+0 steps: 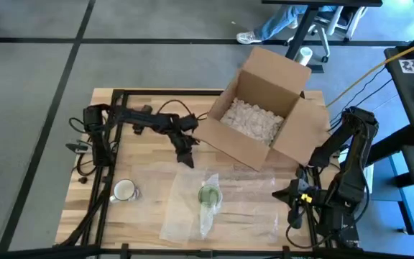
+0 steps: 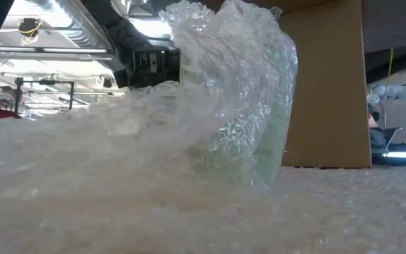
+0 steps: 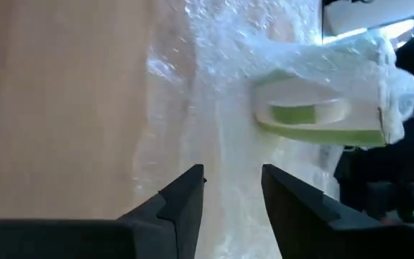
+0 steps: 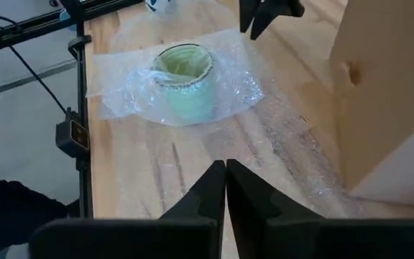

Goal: Wrap mug
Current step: Wrap the green mug with bubble wrap

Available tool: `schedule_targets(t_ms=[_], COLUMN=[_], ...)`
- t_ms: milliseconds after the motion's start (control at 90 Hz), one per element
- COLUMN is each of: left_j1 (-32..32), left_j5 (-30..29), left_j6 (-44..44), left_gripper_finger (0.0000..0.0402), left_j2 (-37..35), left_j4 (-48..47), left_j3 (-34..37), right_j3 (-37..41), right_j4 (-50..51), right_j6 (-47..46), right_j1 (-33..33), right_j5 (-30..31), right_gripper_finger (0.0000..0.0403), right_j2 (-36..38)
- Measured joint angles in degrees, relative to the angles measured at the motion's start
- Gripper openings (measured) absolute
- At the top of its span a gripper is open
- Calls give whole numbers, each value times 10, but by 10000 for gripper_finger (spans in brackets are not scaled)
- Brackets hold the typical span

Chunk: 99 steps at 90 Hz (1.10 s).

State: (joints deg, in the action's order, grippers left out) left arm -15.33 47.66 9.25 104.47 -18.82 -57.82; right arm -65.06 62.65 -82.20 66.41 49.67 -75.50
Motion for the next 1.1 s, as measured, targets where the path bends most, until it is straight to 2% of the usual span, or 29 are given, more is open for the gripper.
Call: schedule_targets(t_ms=[311,400,511,600,722,889,1100], left_j1=[34,41,52,60,72,90,96], left_j5=[-7,-30,-75,-96,-95,-50,-52], left_j6=[15,11,-27,-58,-68,-85,-114], left_gripper_finger=[125,119,81,25,3,0,0], left_j2=[0,0,0,0,0,-5,-62], left_j4=[-8,-12,-42,-52,-40,-50,-109], left_j3=[0,0,0,0,0,0,0], right_j3=[0,0,0,0,0,0,0], right_j4=[4,4,3,0,-3,-5,-12], right_j6=[1,1,1,1,1,0,0], right_j1=[0,0,0,0,0,0,0], right_j5=[6,7,8,8,8,8,9], right_gripper_finger=[0,0,0,0,0,0,0], right_j2=[0,0,0,0,0,0,0])
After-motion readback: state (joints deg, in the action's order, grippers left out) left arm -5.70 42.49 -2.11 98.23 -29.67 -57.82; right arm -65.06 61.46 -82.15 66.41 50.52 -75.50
